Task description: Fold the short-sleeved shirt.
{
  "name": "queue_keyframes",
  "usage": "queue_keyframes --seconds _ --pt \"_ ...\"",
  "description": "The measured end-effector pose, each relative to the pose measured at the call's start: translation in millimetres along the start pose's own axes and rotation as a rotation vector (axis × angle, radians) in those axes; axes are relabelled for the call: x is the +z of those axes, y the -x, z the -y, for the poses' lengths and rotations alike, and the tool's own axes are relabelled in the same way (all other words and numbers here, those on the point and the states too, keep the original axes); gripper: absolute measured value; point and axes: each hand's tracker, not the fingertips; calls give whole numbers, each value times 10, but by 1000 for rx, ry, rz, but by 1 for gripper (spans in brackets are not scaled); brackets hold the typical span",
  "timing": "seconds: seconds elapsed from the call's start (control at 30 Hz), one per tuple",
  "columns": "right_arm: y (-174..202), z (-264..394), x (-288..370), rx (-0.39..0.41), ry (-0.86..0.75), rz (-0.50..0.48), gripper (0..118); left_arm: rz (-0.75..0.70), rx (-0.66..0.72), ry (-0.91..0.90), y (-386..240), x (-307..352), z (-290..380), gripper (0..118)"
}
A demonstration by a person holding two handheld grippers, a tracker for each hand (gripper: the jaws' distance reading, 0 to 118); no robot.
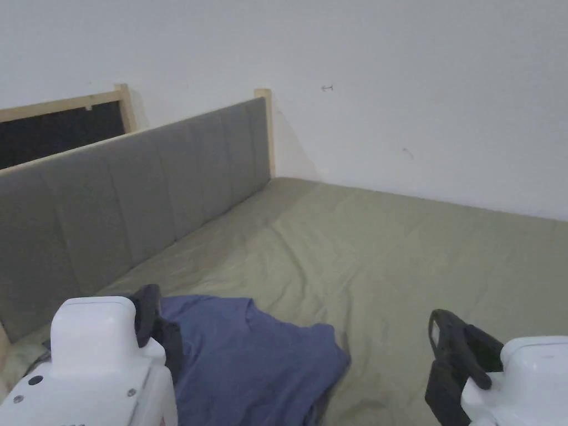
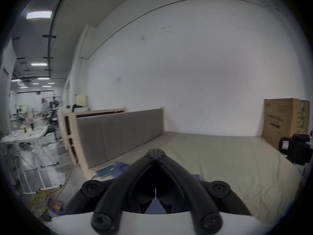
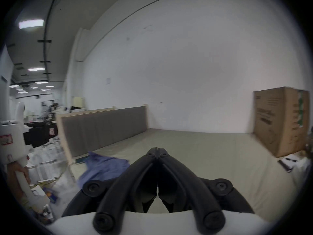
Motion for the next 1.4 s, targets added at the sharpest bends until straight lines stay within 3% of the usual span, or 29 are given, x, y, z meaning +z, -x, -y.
queue_keyframes --seconds 0.17,0.3,0.37,0.5,0.6,0.73,0.77,0.83,0.87,0.9,0.97,1.0,1.1,1.2,1.23,1.27,1.33,1.4 --pt "312 31 -205 83 30 -80 0 -11 -6 35 87 -87 64 0" --pt "303 59 -256 95 57 -91 0 137 5 201 -17 -467 257 0" --pt "240 119 -278 82 82 -83 0 222 20 271 -94 -794 519 0" --pt "48 307 -306 8 175 -38 0 344 -6 694 -292 -1693 1251 0" --pt "-89 425 -263 -25 220 -4 0 271 -141 858 -430 -2079 1713 0" --pt "-233 525 -220 -26 254 40 0 274 -96 934 -417 -2239 1929 0" --pt "-264 540 -230 -33 265 46 0 271 -99 931 -406 -2262 1930 5" --pt "-173 504 -230 -50 273 52 0 262 -94 918 -358 -2355 1913 31" --pt "-153 498 -231 -58 276 48 0 260 -95 917 -355 -2413 1880 49" --pt "-140 498 -231 -61 279 46 0 250 -94 923 -361 -2480 1850 76" --pt "-65 480 -227 -54 283 37 0 264 -106 933 -399 -2539 1762 107" --pt "-29 477 -223 -45 289 29 0 279 -117 938 -414 -2595 1745 112" --pt "32 488 -208 -31 295 8 0 312 -112 977 -484 -2685 1785 112" --pt "87 490 -196 -34 305 -12 0 372 -116 1155 -538 -2707 2052 111" --pt "63 493 -190 -33 307 -15 0 360 -212 1066 -564 -2610 2052 111" --pt "58 493 -181 -32 308 -17 0 369 -220 1011 -571 -2561 2014 111" --pt "60 494 -174 -31 310 -20 0 332 -144 1076 -560 -2593 1960 111" --pt "26 494 -179 -37 317 -16 0 348 -156 1118 -567 -2659 1934 111"
